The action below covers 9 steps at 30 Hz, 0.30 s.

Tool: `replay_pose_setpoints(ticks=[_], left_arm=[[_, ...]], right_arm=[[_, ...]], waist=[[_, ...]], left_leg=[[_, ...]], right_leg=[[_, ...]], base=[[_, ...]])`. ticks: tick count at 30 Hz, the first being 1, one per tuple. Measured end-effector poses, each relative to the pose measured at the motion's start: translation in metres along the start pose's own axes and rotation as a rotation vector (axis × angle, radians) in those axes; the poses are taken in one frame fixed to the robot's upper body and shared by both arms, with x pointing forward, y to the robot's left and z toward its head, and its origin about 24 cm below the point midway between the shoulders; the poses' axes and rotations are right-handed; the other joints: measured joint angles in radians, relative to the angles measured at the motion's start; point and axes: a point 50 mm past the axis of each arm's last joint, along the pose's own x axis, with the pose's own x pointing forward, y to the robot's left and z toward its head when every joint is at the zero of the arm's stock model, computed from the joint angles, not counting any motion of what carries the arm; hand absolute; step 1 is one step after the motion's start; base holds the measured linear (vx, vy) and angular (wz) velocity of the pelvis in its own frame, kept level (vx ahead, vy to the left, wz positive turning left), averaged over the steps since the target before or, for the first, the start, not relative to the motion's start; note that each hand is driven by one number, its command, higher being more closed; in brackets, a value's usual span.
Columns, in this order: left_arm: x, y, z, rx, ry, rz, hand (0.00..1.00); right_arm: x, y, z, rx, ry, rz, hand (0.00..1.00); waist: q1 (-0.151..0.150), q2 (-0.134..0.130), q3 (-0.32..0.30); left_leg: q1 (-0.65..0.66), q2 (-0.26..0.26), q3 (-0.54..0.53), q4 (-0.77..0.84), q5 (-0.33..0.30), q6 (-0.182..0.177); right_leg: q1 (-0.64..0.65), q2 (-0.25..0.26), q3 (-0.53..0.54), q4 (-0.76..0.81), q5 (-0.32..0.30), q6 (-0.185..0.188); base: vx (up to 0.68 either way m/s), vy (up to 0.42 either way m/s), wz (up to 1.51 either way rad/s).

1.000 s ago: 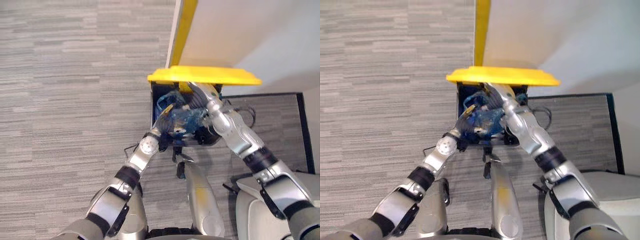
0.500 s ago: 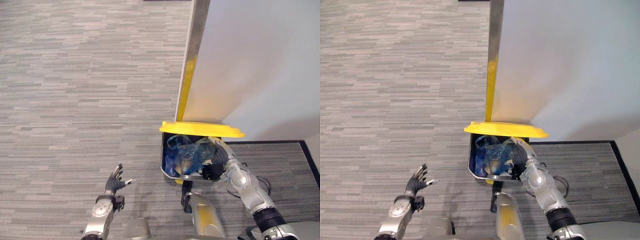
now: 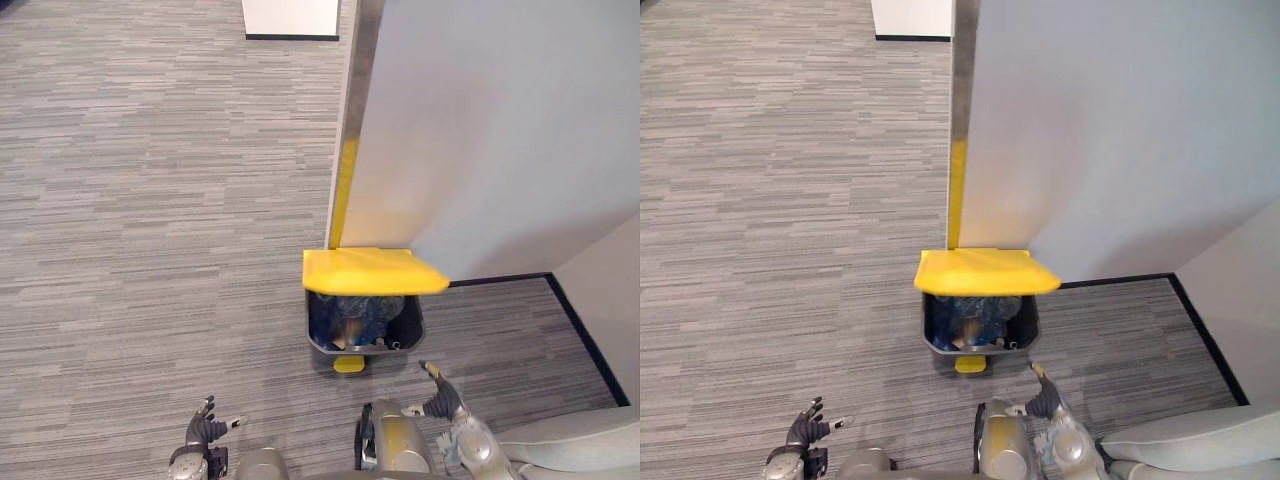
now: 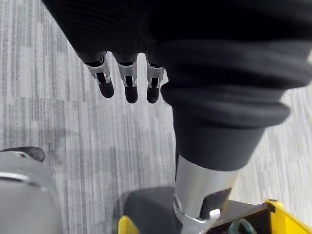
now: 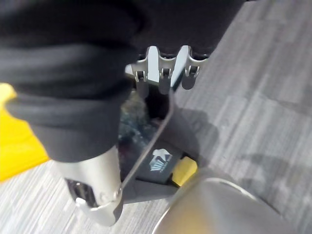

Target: Gather rubbish on tea table into small bin, then transfer packed bag to large trash can.

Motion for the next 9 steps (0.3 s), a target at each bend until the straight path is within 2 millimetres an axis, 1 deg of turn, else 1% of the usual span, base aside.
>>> replay_pose_setpoints(ticks=[1,2,3,4,5,6,8,9], left_arm=[[0.000,-0.006,0.001,-0.015,0.000,-0.015,0.00],[0.002,-0.010,0.004,-0.018,-0.006,-0.030,0.00],[0.003,-0.010,0.006,-0.019,-0.011,-0.031,0.00],[0.004,-0.009,0.008,-0.020,-0.018,-0.027,0.00],[0.004,-0.007,0.008,-0.019,-0.019,-0.023,0.00],[0.004,-0.005,0.008,-0.015,-0.016,-0.019,0.00],[0.004,0.002,0.008,-0.005,-0.015,-0.006,0.00],[0.004,0.004,0.007,-0.004,-0.012,-0.001,0.00]], right_arm=[[0.003,-0.004,-0.004,0.034,0.026,-0.016,0.00],[0.006,-0.007,-0.013,0.052,0.075,-0.020,0.00],[0.005,-0.008,-0.019,0.064,0.103,-0.024,0.00],[0.003,-0.011,-0.029,0.083,0.148,-0.035,0.00],[0.002,-0.013,-0.035,0.082,0.174,-0.038,0.00],[0.001,-0.015,-0.040,0.081,0.194,-0.042,0.00],[-0.001,-0.020,-0.047,0.113,0.226,-0.066,0.00],[-0.002,-0.021,-0.049,0.118,0.236,-0.067,0.00]], waist=[[-0.001,0.023,-0.009],[-0.008,0.044,-0.015],[-0.009,0.048,-0.018],[-0.007,0.050,-0.025],[-0.007,0.062,-0.032],[-0.008,0.061,-0.034],[-0.008,0.071,-0.040],[-0.008,0.071,-0.040]], left_leg=[[-0.003,0.008,0.018,-0.047,0.034,-0.007],[0.008,0.011,0.017,-0.094,0.063,-0.005],[0.017,0.011,0.016,-0.114,0.074,-0.002],[0.034,0.013,0.014,-0.144,0.090,-0.010],[0.043,0.015,0.014,-0.156,0.093,-0.012],[0.043,0.016,0.015,-0.163,0.096,-0.008],[0.039,0.012,0.016,-0.172,0.103,0.004],[0.038,0.011,0.015,-0.174,0.103,0.004]], right_leg=[[0.014,0.028,-0.001,-0.091,0.016,-0.051],[0.023,0.044,-0.002,-0.130,0.043,-0.062],[0.030,0.048,-0.004,-0.142,0.049,-0.063],[0.040,0.057,-0.004,-0.158,0.058,-0.067],[0.049,0.063,-0.003,-0.175,0.066,-0.067],[0.054,0.067,-0.002,-0.190,0.074,-0.061],[0.061,0.069,0.000,-0.227,0.102,-0.054],[0.065,0.069,0.000,-0.238,0.110,-0.051]], base=[[-0.12,-0.111,-0.41],[-0.14,-0.122,-0.27],[-0.15,-0.063,-0.08],[-0.09,-0.047,-0.05],[-0.11,-0.034,-0.07],[-0.11,0.001,-0.11],[-0.11,0.037,-0.05],[-0.05,0.032,0.01]])
